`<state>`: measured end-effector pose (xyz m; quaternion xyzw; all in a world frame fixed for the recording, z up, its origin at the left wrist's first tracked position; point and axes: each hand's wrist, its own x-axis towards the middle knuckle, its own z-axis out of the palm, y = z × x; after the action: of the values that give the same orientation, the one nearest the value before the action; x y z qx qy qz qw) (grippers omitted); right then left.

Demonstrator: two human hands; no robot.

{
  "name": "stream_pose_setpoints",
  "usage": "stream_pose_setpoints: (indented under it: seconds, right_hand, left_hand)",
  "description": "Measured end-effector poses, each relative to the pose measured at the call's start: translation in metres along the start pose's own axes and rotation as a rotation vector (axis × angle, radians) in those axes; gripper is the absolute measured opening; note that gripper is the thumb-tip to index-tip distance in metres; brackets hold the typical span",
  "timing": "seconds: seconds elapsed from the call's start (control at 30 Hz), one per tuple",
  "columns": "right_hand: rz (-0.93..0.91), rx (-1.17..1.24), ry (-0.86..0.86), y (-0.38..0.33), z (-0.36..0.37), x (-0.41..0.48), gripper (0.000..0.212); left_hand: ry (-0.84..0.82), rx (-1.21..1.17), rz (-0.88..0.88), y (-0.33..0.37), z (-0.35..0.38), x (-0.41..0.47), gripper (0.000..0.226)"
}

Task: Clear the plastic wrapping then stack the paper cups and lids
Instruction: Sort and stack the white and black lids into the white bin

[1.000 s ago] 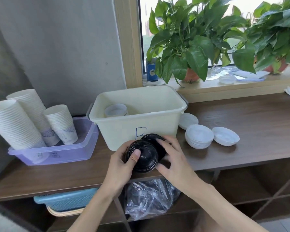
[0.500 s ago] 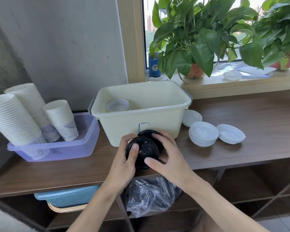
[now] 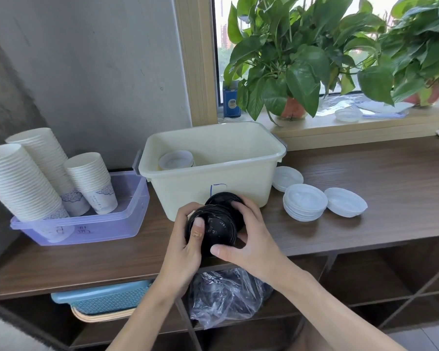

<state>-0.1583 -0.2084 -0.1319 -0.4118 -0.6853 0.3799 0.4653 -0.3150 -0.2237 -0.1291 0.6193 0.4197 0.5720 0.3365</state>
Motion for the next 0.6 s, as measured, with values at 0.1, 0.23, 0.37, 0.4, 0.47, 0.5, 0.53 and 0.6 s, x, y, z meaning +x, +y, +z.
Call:
stream_pose_setpoints:
  seconds: [0.1,0.23,0.37,0.4,0.47,0.5,0.53,0.6]
  right_hand:
    - [-0.031,0.032,-0.063,-0.0045,-0.0025,-0.0005,0.081]
    - [-0.049,0.024,-0.048,-0.0047,-0.0037,-0.0026,0.072]
    - [-0.023,0.024,-0.021,-0.0015,-0.0029,-0.0045,0.067]
    - [-0.013,0.031,-0.025,-0.0015,-0.0026,-0.0047,0.066]
    - [0.000,0.050,-0.036,-0.0011,-0.0015,-0.0051,0.064]
    - [0.003,0.060,-0.036,-0.0018,-0.0012,-0.0059,0.063]
    - [0.005,0.071,-0.028,-0.0025,-0.0009,-0.0067,0.060]
    - [0.006,0.098,-0.012,-0.0035,-0.0006,-0.0077,0.056]
  left_hand:
    - [0.029,-0.001,-0.009,-0.0002,-0.0003,0.0014,0.019]
    - [0.014,0.024,-0.012,-0.0008,0.0013,0.0026,0.018]
    - [0.043,0.089,0.020,-0.0040,0.0047,0.0028,0.016]
    - [0.048,0.095,0.024,-0.0038,0.0053,0.0024,0.015]
    - [0.055,0.103,0.027,-0.0041,0.0062,0.0021,0.015]
    - [0.054,0.107,0.033,-0.0045,0.0064,0.0021,0.016]
    - [0.053,0.113,0.039,-0.0047,0.0066,0.0020,0.015]
    - [0.046,0.125,0.046,-0.0031,0.0082,0.0013,0.015]
